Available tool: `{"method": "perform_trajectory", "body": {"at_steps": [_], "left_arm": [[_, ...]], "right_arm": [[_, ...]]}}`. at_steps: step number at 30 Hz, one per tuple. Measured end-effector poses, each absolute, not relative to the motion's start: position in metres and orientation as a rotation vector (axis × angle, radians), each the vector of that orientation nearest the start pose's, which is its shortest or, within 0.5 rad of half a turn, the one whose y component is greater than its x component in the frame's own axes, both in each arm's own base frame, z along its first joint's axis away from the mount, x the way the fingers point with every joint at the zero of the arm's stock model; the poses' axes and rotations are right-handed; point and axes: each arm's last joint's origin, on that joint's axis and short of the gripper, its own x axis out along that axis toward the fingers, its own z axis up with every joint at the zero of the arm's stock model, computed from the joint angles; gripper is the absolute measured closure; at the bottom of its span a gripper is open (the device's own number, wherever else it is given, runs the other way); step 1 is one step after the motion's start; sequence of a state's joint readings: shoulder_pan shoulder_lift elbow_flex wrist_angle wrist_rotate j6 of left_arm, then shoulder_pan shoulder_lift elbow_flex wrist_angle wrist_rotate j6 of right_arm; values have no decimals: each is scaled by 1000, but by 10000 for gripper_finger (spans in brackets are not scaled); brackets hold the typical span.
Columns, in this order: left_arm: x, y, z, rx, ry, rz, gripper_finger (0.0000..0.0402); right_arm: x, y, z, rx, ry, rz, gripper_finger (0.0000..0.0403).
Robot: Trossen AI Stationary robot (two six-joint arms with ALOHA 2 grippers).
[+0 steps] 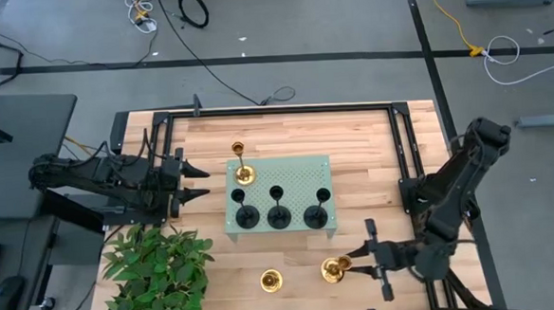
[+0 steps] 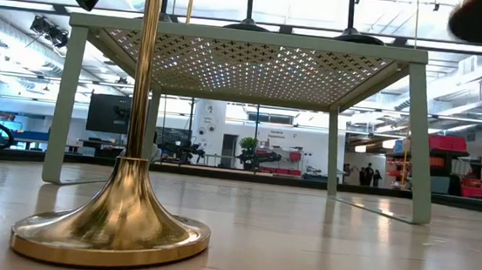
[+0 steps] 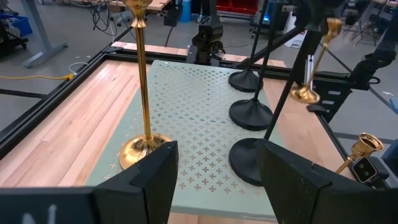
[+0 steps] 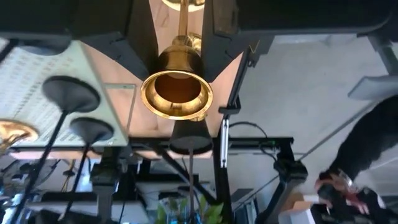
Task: Pick & Place candle stick holders
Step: Put the bottom right golden candle holder aligned with the black candle holder on the shelf
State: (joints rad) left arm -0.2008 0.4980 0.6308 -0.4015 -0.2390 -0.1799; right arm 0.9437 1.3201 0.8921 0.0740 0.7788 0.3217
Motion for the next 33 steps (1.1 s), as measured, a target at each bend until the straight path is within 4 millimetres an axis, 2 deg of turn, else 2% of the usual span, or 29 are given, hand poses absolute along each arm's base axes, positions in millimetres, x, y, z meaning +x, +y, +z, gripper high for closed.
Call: {"method": "perform_trajectory", "body": {"at_steps": [8,18,26,33], "left_arm": [[114,-16,296,-121,258,61,184],[114,-16,296,-135,257,63,184],[114,-16,296,-139,256,64,184],[114,-16,296,-138,256,64,184]], "right_arm": [[162,206,304,70,194,63,316],[144,176,331,85,138,25,316],[137,145,346,65,117,-63,316],[138,114,355,24,100,-165,316]]}}
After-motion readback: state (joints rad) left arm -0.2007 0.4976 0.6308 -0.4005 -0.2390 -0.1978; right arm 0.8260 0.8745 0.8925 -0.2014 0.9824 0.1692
